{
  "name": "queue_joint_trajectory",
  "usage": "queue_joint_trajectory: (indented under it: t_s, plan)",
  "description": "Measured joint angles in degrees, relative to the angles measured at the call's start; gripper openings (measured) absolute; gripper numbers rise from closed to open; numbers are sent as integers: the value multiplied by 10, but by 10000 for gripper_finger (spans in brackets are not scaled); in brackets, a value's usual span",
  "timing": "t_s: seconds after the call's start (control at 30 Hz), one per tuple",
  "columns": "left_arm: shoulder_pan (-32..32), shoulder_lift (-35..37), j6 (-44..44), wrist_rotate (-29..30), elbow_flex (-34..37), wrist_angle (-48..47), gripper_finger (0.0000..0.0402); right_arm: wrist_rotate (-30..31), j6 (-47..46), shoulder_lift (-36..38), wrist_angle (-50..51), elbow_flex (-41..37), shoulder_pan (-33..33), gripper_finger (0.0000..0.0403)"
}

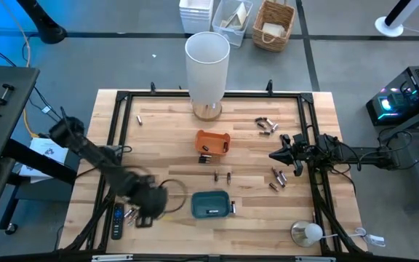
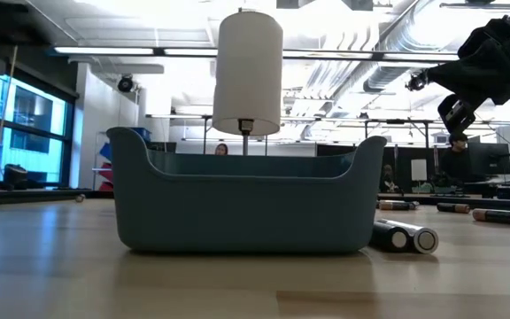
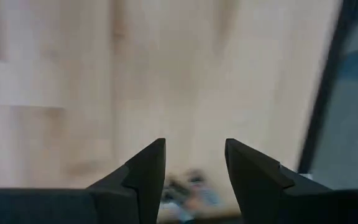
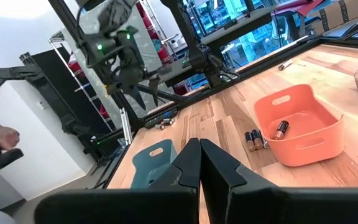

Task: Sort batteries
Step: Put the silver battery into the blue bin

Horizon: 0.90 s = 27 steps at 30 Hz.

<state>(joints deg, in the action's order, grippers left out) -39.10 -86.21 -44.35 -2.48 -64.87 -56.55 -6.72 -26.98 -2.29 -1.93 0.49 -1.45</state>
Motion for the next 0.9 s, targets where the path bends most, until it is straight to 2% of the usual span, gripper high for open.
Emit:
queue_joint_trajectory:
  t_s: [0.13,0.2,0.37,0.53,0.63,0.77,0.9]
  plan:
    - [-99,36,-91,2,92,185,161,0,0,0,0,0,0,0]
    - [-140,37,-137,7,117,217,161,0,0,0,0,0,0,0]
    - [-222,29,-271,77,137,171,161,0,0,0,0,0,0,0]
    - [-263,27,-342,150,136,144,159,0,0,0,0,0,0,0]
    - [-264,9,-360,147,136,127,152,0,0,0,0,0,0,0]
    - [-260,-31,-333,130,136,131,137,0,0,0,0,0,0,0]
    - [-246,-70,-342,105,136,128,126,0,0,0,0,0,0,0]
